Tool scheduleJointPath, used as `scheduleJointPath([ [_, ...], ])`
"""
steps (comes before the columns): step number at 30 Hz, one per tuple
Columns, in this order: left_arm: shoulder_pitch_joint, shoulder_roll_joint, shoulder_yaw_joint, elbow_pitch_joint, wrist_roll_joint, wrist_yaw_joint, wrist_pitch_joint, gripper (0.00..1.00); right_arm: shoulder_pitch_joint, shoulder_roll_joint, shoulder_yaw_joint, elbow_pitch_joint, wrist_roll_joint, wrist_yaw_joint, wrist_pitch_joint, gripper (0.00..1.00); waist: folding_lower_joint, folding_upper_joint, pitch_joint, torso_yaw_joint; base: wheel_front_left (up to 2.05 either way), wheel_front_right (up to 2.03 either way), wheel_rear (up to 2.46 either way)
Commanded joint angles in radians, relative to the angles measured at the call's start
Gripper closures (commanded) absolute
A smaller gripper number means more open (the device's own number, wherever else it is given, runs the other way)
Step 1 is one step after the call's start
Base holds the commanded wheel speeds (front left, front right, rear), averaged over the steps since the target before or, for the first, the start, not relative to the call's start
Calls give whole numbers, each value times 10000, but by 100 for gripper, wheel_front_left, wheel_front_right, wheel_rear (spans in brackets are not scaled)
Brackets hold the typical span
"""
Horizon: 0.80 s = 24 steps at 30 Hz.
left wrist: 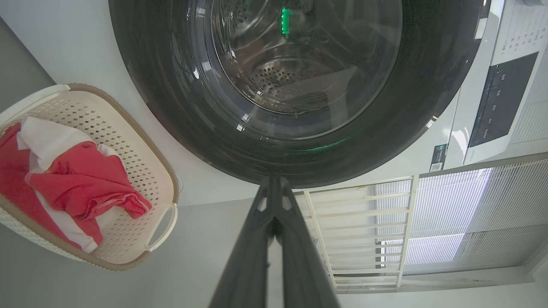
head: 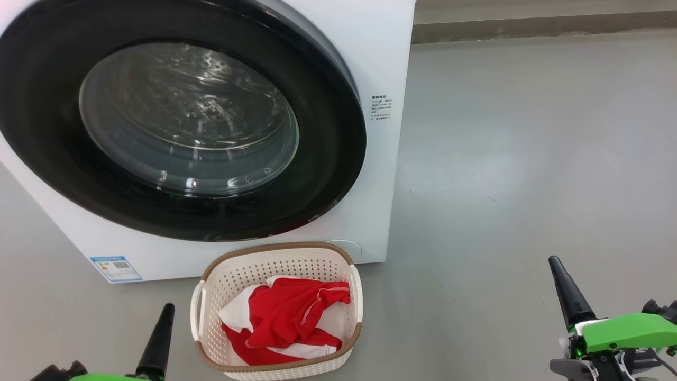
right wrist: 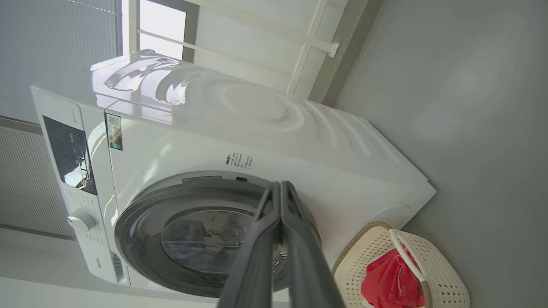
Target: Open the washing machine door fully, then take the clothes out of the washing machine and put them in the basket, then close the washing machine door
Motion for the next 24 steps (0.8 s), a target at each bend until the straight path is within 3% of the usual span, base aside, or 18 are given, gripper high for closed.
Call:
scheduleJointPath([
  [1,-523,60,334,-166,-278,-176,81,100,-494,-173,86,-315,256,-6,77,100,-1,0,1,2,0,0,0],
  [16,-748,-110,579,-19,-1814,-397,501,100,-603,-177,-85,-358,1872,-7,526,100,-1,0,15,37,0,0,0],
  [24,-756,-116,587,-14,-1869,-405,515,100,-608,-170,-101,-359,1920,-7,550,100,-1,0,16,39,0,0,0],
])
